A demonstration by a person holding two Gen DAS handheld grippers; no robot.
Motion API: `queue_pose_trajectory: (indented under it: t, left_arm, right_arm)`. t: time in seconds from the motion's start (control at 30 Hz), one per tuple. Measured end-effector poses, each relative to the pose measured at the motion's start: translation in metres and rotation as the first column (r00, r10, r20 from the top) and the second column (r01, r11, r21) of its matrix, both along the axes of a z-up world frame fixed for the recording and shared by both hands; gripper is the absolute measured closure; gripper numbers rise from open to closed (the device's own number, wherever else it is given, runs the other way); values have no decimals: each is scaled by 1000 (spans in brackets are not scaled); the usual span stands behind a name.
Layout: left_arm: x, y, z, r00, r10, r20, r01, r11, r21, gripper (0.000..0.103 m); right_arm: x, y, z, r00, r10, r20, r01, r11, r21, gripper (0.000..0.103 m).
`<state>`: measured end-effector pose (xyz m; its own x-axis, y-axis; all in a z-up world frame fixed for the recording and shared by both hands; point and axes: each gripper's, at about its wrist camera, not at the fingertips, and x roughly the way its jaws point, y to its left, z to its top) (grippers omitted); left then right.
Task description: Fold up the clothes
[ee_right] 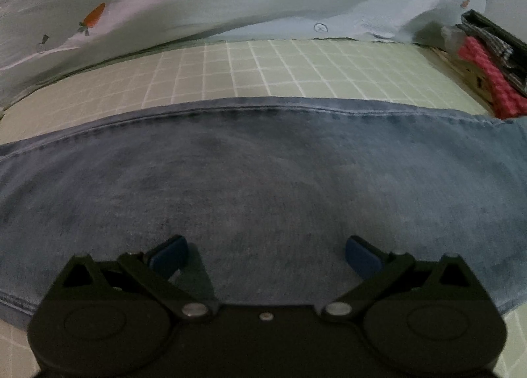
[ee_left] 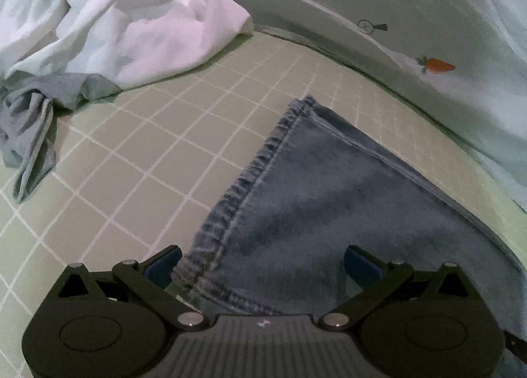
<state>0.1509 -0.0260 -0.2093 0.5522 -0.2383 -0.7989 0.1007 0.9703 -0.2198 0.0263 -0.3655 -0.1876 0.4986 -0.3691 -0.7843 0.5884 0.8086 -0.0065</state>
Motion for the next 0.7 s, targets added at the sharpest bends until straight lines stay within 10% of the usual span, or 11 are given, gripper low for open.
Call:
queue_pose_trajectory:
  t: [0.1, 0.17, 0.23, 0.7]
  left_arm:
    - [4, -8, 1, 999, 54, -3, -54, 998, 38, 3]
    - [5, -11, 3, 996, 92, 4, -92, 994, 56, 22]
    - [4, -11, 6, 993, 115, 16, -115, 991, 66, 74]
    - [-3, 61, 21, 952, 302, 49, -306, 947, 95, 83]
  right_arm:
    - [1, 1, 1, 1000, -9, -12, 9, 1000, 6, 0]
    - [2, 2, 2, 1000, -6, -26, 6, 1000, 12, 0]
    - [2, 3, 4, 999, 5, -43, -4, 1000, 17, 0]
    - [-1, 4, 14, 990, 113, -82, -102, 987, 124, 0]
